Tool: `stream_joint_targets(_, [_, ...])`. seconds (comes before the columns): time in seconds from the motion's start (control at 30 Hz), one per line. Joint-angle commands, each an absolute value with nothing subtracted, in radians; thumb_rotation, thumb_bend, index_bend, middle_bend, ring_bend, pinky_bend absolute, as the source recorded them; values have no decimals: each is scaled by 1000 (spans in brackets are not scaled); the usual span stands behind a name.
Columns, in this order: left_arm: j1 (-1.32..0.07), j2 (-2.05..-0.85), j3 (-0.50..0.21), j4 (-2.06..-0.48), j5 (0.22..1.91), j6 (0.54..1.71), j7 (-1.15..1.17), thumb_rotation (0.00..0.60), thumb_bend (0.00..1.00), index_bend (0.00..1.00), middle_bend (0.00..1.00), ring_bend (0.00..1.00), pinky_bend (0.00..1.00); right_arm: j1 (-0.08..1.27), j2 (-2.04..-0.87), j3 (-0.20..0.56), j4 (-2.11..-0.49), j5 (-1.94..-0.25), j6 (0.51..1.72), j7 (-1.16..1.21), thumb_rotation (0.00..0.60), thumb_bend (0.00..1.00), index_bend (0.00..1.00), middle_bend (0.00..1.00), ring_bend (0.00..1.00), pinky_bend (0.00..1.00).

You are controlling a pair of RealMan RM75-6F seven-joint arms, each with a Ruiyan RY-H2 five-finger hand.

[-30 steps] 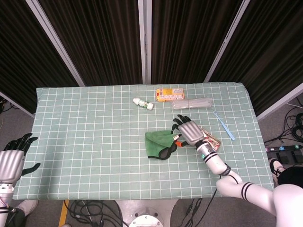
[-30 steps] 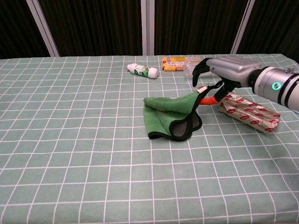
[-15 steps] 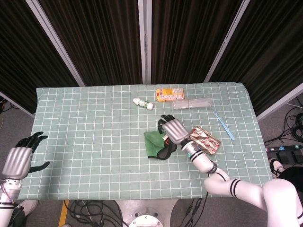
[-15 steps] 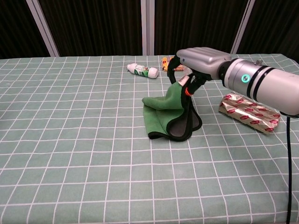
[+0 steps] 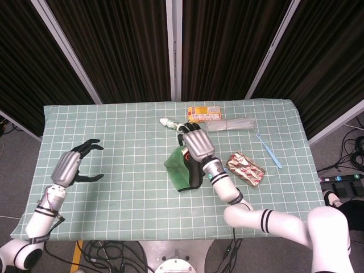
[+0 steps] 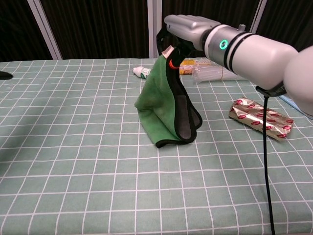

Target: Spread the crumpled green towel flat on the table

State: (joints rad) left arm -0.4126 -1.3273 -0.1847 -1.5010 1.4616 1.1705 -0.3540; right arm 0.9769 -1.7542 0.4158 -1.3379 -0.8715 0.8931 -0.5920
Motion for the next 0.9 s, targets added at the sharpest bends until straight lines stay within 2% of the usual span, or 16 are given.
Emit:
stream_joint_targets(0.03, [-482,-1378,-224,-1470,1409,1091,-358,600,91,362,291,287,328,1052,-1800,485,-1366,-723,991,-714,600,490,691,204,133,168])
stream_joint_targets(0.2, [-552,-1423,-249,-1453,1330,994,-318,600,79,362,291,288,331,1103,-1825,522,-1381,-628,1081,-791,600,490,692,203,133,168])
stream_joint_targets(0.47, [-608,-1452,-281,-1431,1249,922,-336,600,59,361,291,288,336,1172,-1822,521,-1383,-621,1227,-944,596,490,686,203,125,147])
stream_joint_targets(0.73, [-628,-1461,-270,-1407,1188,869,-318,600,43,353,291,287,344,1267,-1879,483,-1325,-631,1340,-1146,517,491,674,195,89,116])
stream_joint_targets(0.9, [-627,-1463,-262,-1390,1153,846,-324,600,33,344,290,287,345,1331,-1935,507,-1269,-646,1365,-1194,510,491,668,191,71,95])
